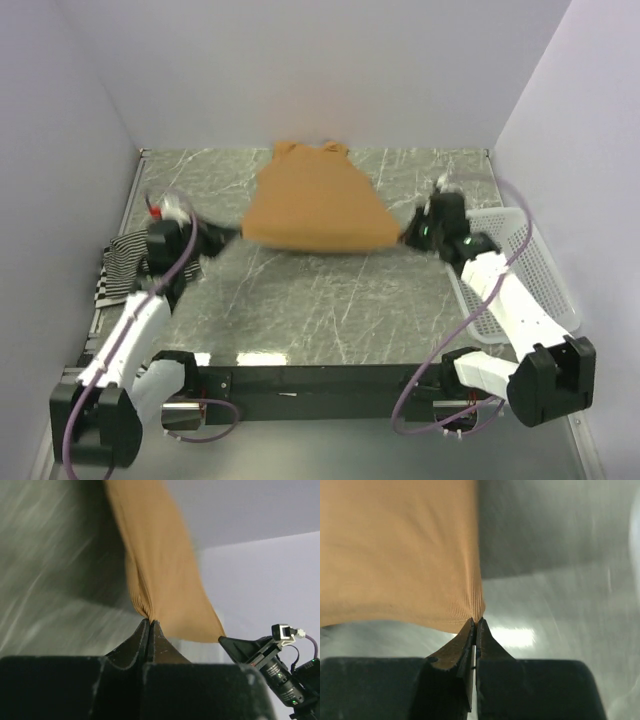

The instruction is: Fold and stack the tank tops

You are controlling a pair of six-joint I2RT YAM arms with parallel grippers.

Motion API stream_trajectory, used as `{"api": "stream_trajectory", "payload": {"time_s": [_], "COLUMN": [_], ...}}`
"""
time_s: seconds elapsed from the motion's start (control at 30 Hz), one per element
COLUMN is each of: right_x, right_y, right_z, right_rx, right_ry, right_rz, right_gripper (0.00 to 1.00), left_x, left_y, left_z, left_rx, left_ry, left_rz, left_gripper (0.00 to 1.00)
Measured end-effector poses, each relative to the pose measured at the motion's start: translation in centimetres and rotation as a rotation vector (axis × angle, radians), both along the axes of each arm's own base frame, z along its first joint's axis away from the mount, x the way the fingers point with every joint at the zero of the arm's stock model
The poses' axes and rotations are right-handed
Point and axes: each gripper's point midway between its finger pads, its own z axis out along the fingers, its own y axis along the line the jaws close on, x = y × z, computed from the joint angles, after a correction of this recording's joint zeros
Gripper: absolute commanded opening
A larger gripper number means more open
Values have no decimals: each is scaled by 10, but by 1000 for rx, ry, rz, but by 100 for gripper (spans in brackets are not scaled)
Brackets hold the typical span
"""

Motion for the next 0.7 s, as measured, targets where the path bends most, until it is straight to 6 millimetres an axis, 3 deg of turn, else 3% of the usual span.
{"api": "stream_trajectory", "payload": {"time_s": [0.07, 0.13, 0.23, 0.37, 0.57, 0.7], "right_x": [-36, -71, -114, -126, -126, -127], "right_y": [-7, -14, -20, -17, -17, -23], "right_z": [-80, -135, -187, -201, -195, -177], "right_rx": [-29, -47, -47, 11, 75, 100], "right_ry": [189, 334, 496, 542, 524, 469], "right_rz": [-5, -17, -28, -37, -75, -114], "right_gripper": [0, 0, 0, 0, 0, 14], "left_x": [-31, -68, -102, -114, -124, -132], "left_y": [1, 1, -1, -1, 0, 1], "left_z": [-74, -130, -170, -177, -186, -190], "left_rx": [-8, -27, -60, -67, -62, -64], "left_ry": [174, 304, 399, 430, 494, 521], "left_rz": [2, 6, 6, 13, 22, 23], "left_gripper": [1, 1, 1, 3, 11, 28]}}
